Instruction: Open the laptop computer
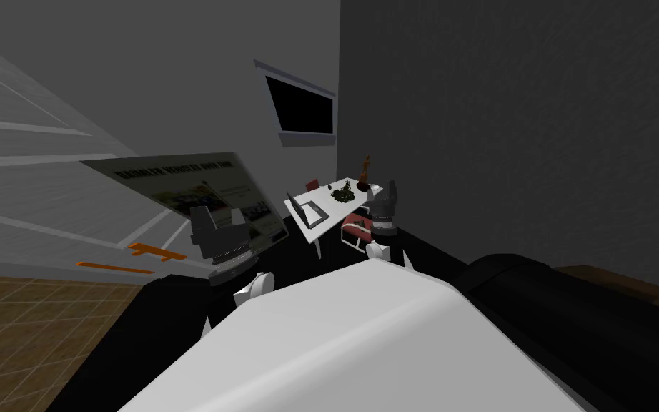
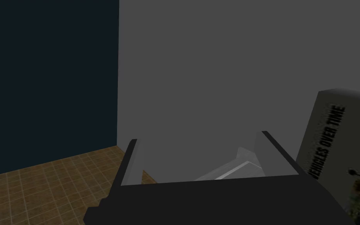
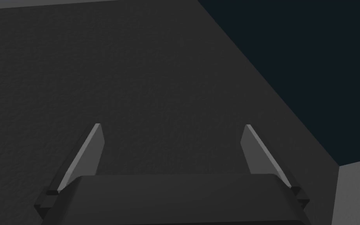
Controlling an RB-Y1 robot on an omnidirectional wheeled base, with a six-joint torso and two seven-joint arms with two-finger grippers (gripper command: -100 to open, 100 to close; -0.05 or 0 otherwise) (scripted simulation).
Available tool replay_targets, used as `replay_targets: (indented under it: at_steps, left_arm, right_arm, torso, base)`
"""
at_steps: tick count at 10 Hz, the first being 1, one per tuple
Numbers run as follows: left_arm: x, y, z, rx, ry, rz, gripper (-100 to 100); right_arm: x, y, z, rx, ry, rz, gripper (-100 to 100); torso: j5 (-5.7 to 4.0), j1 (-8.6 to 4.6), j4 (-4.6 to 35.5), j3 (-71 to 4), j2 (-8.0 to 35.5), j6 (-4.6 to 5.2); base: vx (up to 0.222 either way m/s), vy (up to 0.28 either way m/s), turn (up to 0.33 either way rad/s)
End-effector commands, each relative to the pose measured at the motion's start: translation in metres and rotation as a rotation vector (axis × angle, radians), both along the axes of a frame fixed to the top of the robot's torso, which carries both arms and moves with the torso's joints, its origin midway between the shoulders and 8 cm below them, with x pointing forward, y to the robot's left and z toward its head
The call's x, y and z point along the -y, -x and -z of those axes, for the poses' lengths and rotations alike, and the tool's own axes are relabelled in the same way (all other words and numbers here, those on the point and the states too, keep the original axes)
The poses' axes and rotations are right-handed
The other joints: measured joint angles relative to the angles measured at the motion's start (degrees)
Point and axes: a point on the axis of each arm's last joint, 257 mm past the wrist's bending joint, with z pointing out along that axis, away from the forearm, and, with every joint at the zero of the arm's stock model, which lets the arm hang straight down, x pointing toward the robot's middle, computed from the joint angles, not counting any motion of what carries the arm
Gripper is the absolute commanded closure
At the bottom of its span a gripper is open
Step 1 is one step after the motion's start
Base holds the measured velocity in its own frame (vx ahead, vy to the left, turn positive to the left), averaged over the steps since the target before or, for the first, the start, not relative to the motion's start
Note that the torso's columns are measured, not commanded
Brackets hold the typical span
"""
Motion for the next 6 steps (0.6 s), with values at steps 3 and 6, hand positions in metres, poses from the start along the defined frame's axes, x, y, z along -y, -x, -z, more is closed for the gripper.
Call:
replay_targets:
  at_steps: [3,6]
  left_arm:
    - [0.0,0.0,-0.0001,0.0,0.0,0.0,0]
    - [0.0,0.0001,-0.0001,0.0,0.0,0.0,0]
  right_arm:
    - [0.0,0.0,-0.0001,0.0,0.0,0.0,0]
    - [0.0,0.0001,-0.0001,0.0,0.0,0.0,0]
  torso:
    - [0.0,0.0,10.06,-20.14,10.03,0.0]
    - [0.0,0.0,22.68,-45.36,22.69,0.0]
  base:
    - [0.0,0.0,0.0]
    - [0.0,0.0,0.0]
